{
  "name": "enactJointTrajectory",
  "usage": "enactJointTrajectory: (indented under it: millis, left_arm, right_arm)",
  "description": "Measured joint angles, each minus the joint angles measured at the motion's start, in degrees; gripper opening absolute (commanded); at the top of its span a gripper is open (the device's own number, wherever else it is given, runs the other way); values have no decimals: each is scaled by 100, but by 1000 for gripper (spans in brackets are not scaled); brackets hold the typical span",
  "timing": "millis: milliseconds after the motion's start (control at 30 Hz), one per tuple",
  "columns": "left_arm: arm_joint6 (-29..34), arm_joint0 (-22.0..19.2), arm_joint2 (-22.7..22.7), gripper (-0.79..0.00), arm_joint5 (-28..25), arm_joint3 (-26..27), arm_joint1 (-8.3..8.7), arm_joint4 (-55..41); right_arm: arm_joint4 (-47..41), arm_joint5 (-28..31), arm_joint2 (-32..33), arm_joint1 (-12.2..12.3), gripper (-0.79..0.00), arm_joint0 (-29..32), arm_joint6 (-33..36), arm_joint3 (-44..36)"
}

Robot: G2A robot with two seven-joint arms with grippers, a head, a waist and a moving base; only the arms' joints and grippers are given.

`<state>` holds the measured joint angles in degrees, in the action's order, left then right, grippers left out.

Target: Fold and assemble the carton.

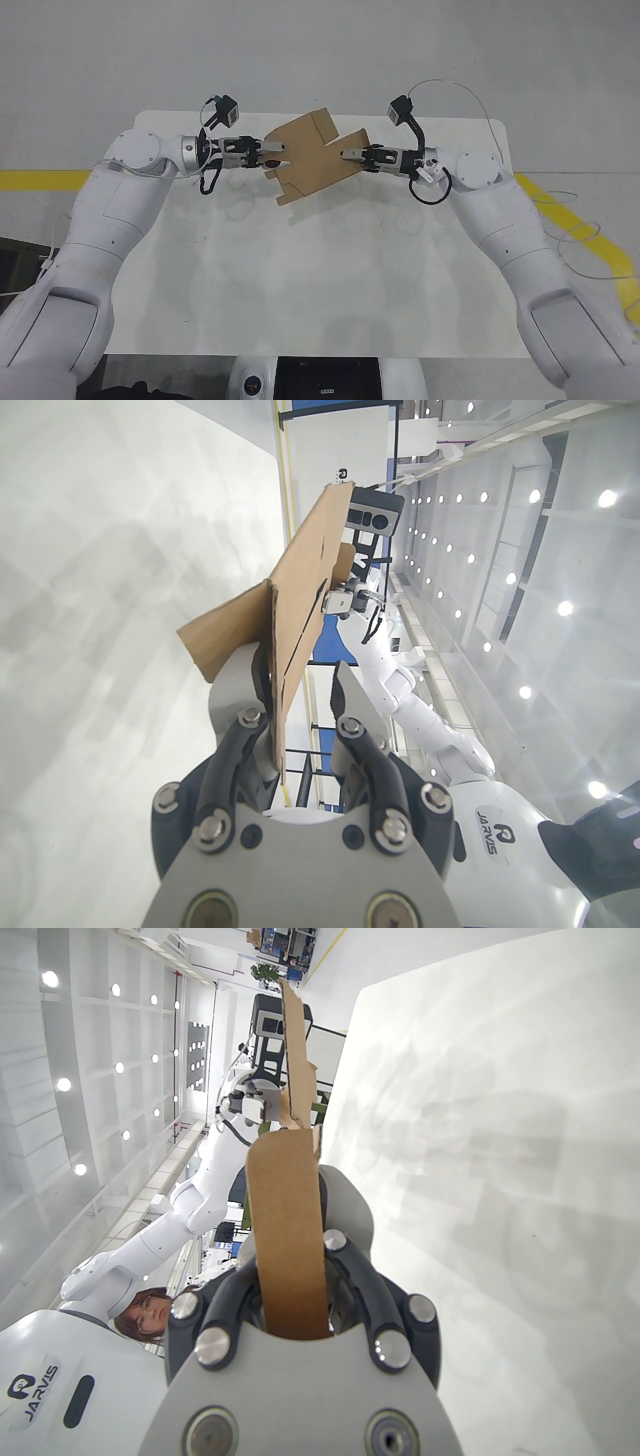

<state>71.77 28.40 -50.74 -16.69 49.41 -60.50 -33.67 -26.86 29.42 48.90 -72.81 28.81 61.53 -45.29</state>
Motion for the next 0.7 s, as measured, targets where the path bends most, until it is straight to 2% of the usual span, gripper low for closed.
enactJointTrajectory:
  millis: [267, 433, 533, 633, 700]
  left_arm:
    - [-11, -13, 12, -736, 32, -104, -58, 95]
    - [32, -33, -25, -711, 76, -196, -86, 69]
    - [54, -47, -47, -668, 77, -235, -99, 74]
    - [71, -56, -70, -677, 93, -262, -111, 74]
    - [81, -58, -83, -785, 97, -272, -119, 72]
  right_arm:
    - [97, -13, 56, -15, -785, 19, 12, -41]
    - [141, -11, 93, -24, -785, 34, 21, -59]
    - [174, -20, 106, -30, -785, 42, 31, -82]
    - [195, -26, 123, -36, -785, 46, 40, -94]
    - [204, -28, 133, -40, -785, 48, 51, -98]
